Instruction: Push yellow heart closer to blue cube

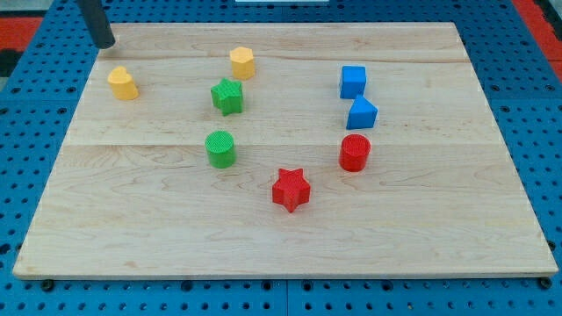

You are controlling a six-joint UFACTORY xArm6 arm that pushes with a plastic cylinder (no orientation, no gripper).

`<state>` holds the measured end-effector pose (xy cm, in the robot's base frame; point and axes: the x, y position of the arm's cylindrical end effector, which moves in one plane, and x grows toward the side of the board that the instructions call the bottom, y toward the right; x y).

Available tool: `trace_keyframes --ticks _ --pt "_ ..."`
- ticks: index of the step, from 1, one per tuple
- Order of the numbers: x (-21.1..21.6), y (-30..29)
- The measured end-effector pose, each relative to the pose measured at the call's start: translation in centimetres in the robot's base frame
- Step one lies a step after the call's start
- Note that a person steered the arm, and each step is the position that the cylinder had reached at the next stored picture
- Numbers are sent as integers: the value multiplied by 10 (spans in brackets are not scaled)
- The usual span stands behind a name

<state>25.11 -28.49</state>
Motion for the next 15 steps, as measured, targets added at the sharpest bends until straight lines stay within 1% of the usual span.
trace_keyframes --ticks 1,2,3,4,8,10,11,12,13,14,15 --pt "45 8" --pt "74 19" --pt "78 19" --pt "72 17" --pt "71 -20" --pt "73 -20" --pt "89 -15" --pt "85 14" --pt "59 49" --pt "65 41" --pt "89 10"
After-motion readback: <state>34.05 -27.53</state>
